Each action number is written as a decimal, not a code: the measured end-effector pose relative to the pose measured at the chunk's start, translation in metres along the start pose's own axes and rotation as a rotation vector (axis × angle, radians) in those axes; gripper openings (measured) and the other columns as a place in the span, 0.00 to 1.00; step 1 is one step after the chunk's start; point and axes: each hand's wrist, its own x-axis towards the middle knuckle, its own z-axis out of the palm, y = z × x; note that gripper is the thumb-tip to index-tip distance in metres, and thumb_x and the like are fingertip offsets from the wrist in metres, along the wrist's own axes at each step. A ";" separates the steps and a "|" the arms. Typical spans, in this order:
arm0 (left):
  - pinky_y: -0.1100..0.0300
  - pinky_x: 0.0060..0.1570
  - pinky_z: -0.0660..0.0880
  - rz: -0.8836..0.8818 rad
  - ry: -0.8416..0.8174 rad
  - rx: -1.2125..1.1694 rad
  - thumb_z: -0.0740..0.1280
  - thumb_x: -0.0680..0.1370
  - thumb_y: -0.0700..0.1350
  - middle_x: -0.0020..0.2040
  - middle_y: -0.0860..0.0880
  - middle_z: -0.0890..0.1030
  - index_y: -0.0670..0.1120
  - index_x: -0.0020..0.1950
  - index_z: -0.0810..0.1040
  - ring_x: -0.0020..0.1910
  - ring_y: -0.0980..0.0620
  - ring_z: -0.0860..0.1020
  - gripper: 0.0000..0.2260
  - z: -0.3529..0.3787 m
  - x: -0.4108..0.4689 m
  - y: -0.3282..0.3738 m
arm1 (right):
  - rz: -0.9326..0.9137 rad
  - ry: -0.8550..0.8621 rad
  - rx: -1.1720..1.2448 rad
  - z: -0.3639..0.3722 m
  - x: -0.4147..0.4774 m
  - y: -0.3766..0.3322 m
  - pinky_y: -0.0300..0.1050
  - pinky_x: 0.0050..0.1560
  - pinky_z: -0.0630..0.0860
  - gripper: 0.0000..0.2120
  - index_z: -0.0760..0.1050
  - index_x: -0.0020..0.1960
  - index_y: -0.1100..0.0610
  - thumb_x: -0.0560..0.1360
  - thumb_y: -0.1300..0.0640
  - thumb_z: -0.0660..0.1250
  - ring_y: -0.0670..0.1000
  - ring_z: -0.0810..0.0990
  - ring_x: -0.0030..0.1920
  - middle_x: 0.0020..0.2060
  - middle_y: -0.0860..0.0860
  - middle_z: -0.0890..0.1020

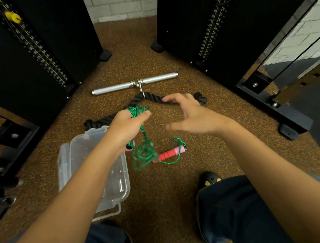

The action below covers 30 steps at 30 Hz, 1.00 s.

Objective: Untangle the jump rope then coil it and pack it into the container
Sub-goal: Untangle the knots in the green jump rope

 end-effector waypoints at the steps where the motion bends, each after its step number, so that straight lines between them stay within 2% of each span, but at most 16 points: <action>1: 0.59 0.38 0.65 -0.001 -0.021 -0.028 0.65 0.75 0.55 0.37 0.48 0.74 0.42 0.51 0.80 0.35 0.52 0.70 0.17 0.001 -0.002 0.003 | -0.076 -0.027 0.082 0.005 -0.001 -0.005 0.49 0.67 0.63 0.26 0.63 0.65 0.45 0.71 0.47 0.70 0.49 0.65 0.66 0.63 0.49 0.67; 4: 0.57 0.36 0.64 0.062 -0.118 -0.005 0.63 0.76 0.54 0.37 0.45 0.74 0.40 0.45 0.78 0.32 0.53 0.68 0.17 0.003 -0.009 0.009 | -0.074 -0.042 0.391 0.021 0.002 -0.014 0.44 0.60 0.71 0.18 0.69 0.54 0.51 0.72 0.40 0.65 0.47 0.77 0.57 0.54 0.50 0.80; 6: 0.61 0.34 0.66 0.138 -0.215 0.011 0.63 0.77 0.50 0.37 0.44 0.75 0.43 0.39 0.77 0.28 0.55 0.67 0.13 0.002 -0.014 0.013 | 0.011 0.021 0.583 0.025 0.005 -0.015 0.44 0.55 0.74 0.13 0.68 0.45 0.53 0.76 0.42 0.61 0.47 0.81 0.45 0.43 0.53 0.82; 8: 0.66 0.32 0.67 0.198 -0.311 0.013 0.62 0.78 0.48 0.36 0.49 0.78 0.45 0.38 0.78 0.25 0.59 0.68 0.12 0.000 -0.020 0.017 | 0.100 0.012 0.831 0.025 0.008 -0.012 0.47 0.52 0.77 0.10 0.66 0.44 0.53 0.78 0.48 0.60 0.48 0.80 0.35 0.33 0.51 0.79; 11: 0.69 0.35 0.70 0.274 -0.419 0.089 0.59 0.79 0.51 0.39 0.55 0.82 0.43 0.47 0.82 0.25 0.61 0.68 0.15 -0.002 -0.025 0.021 | 0.153 -0.032 1.120 0.019 0.009 -0.009 0.43 0.37 0.78 0.04 0.68 0.47 0.54 0.77 0.56 0.63 0.49 0.78 0.30 0.35 0.52 0.79; 13: 0.72 0.34 0.69 0.282 -0.441 0.094 0.58 0.80 0.49 0.34 0.60 0.82 0.44 0.50 0.82 0.24 0.61 0.68 0.14 -0.003 -0.027 0.023 | 0.137 -0.006 1.257 0.014 0.009 -0.009 0.42 0.36 0.80 0.04 0.69 0.49 0.55 0.76 0.63 0.63 0.48 0.80 0.32 0.37 0.53 0.81; 15: 0.70 0.36 0.70 0.266 -0.407 0.101 0.58 0.80 0.49 0.27 0.61 0.80 0.53 0.46 0.82 0.25 0.61 0.68 0.13 -0.003 -0.028 0.023 | 0.109 0.049 1.332 0.009 0.010 -0.008 0.42 0.39 0.80 0.06 0.71 0.51 0.56 0.77 0.65 0.61 0.48 0.83 0.34 0.36 0.52 0.82; 17: 0.65 0.40 0.71 0.225 -0.310 0.115 0.59 0.79 0.51 0.22 0.55 0.74 0.58 0.29 0.80 0.29 0.58 0.71 0.20 -0.005 -0.025 0.022 | 0.088 0.091 1.334 0.005 0.011 -0.007 0.41 0.40 0.81 0.04 0.72 0.50 0.56 0.78 0.63 0.61 0.47 0.83 0.35 0.34 0.51 0.82; 18: 0.63 0.42 0.71 0.201 -0.270 0.117 0.59 0.79 0.52 0.22 0.53 0.71 0.57 0.26 0.79 0.31 0.56 0.72 0.21 -0.006 -0.023 0.021 | 0.072 0.102 1.297 0.004 0.011 -0.006 0.41 0.39 0.81 0.03 0.72 0.49 0.55 0.78 0.61 0.61 0.47 0.83 0.35 0.34 0.50 0.82; 20: 0.57 0.48 0.72 0.142 -0.254 0.069 0.60 0.78 0.53 0.21 0.52 0.68 0.52 0.33 0.81 0.31 0.55 0.73 0.17 -0.007 -0.020 0.019 | 0.018 0.125 1.181 0.003 0.010 -0.005 0.41 0.39 0.82 0.02 0.72 0.49 0.56 0.78 0.58 0.61 0.48 0.83 0.36 0.38 0.52 0.82; 22: 0.55 0.51 0.72 0.099 -0.278 0.015 0.61 0.78 0.52 0.23 0.52 0.72 0.44 0.47 0.82 0.26 0.60 0.72 0.14 -0.009 -0.018 0.019 | -0.020 0.162 1.061 0.003 0.010 -0.006 0.43 0.39 0.82 0.06 0.71 0.48 0.56 0.79 0.55 0.59 0.49 0.83 0.37 0.41 0.54 0.81; 24: 0.56 0.49 0.72 0.107 -0.305 -0.002 0.63 0.78 0.50 0.37 0.46 0.82 0.46 0.54 0.81 0.22 0.62 0.68 0.12 -0.011 -0.015 0.017 | -0.027 0.184 1.007 0.001 0.009 -0.007 0.43 0.38 0.82 0.11 0.73 0.48 0.55 0.80 0.52 0.55 0.49 0.82 0.36 0.43 0.54 0.80; 25: 0.55 0.49 0.73 0.117 -0.308 0.011 0.64 0.77 0.49 0.45 0.44 0.84 0.48 0.54 0.81 0.21 0.63 0.67 0.11 -0.014 -0.015 0.016 | -0.032 0.194 1.001 -0.001 0.009 -0.006 0.43 0.38 0.82 0.12 0.73 0.49 0.54 0.81 0.51 0.53 0.49 0.83 0.36 0.42 0.54 0.80; 26: 0.54 0.50 0.73 0.125 -0.306 0.032 0.65 0.77 0.50 0.48 0.45 0.84 0.48 0.53 0.82 0.22 0.63 0.68 0.10 -0.017 -0.014 0.015 | -0.043 0.218 0.982 -0.003 0.009 -0.005 0.44 0.40 0.82 0.13 0.74 0.51 0.53 0.81 0.51 0.52 0.49 0.83 0.37 0.41 0.53 0.80; 28: 0.58 0.45 0.73 0.118 -0.325 0.054 0.65 0.76 0.50 0.41 0.52 0.84 0.46 0.45 0.83 0.23 0.65 0.70 0.09 -0.021 -0.016 0.018 | -0.070 0.289 0.903 -0.008 0.010 -0.003 0.43 0.43 0.80 0.12 0.73 0.52 0.51 0.82 0.51 0.51 0.49 0.83 0.39 0.37 0.51 0.80; 30: 0.64 0.36 0.70 0.054 -0.436 -0.012 0.65 0.75 0.49 0.31 0.51 0.80 0.44 0.35 0.78 0.21 0.62 0.69 0.13 -0.021 -0.022 0.023 | -0.098 0.329 0.868 -0.010 0.012 -0.003 0.43 0.43 0.78 0.12 0.73 0.51 0.52 0.82 0.52 0.51 0.49 0.81 0.37 0.32 0.50 0.76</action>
